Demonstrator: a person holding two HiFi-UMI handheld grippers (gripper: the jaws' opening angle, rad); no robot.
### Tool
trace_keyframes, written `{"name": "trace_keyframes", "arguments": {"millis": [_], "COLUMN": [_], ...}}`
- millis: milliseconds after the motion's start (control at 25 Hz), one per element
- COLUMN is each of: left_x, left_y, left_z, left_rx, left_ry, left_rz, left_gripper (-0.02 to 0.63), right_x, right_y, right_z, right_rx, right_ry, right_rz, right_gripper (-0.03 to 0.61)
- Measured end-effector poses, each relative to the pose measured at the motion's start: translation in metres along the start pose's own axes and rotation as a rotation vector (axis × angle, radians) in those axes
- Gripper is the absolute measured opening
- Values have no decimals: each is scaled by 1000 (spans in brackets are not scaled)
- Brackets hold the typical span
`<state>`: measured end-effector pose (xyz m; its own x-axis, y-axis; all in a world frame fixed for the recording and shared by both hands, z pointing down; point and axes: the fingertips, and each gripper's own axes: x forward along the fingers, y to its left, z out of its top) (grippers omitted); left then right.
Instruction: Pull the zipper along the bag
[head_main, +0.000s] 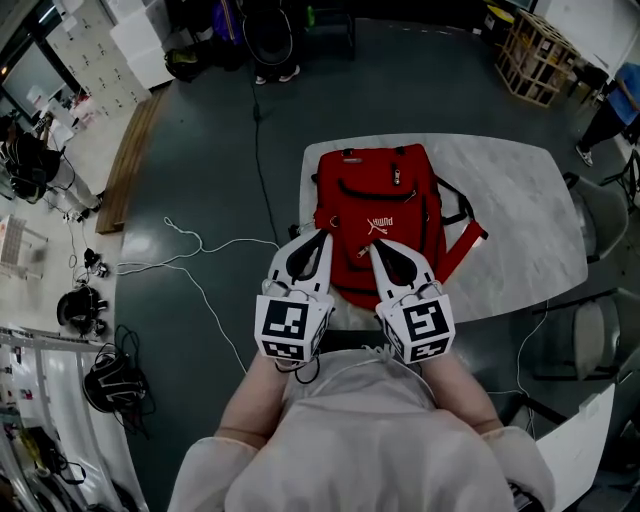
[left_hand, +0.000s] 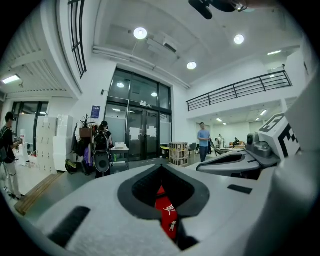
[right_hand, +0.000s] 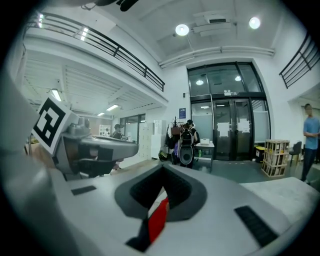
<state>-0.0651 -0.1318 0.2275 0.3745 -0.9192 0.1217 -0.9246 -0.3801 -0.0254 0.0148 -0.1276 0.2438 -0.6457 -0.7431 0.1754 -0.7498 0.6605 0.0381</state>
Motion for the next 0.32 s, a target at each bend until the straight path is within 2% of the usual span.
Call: {"name": "trace_keyframes", "arguments": {"millis": [320], "left_x": [5], "left_y": [-1], "left_z": [-12], "left_rx": [-9], "left_ry": [27], "left_rz": [-12], "left_gripper": [20], "right_x": [3], "right_y": [-1], "right_z": [-10], "right_rx": [23], "right_ry": [27], "right_rz": [-2], "right_gripper": [26]}}
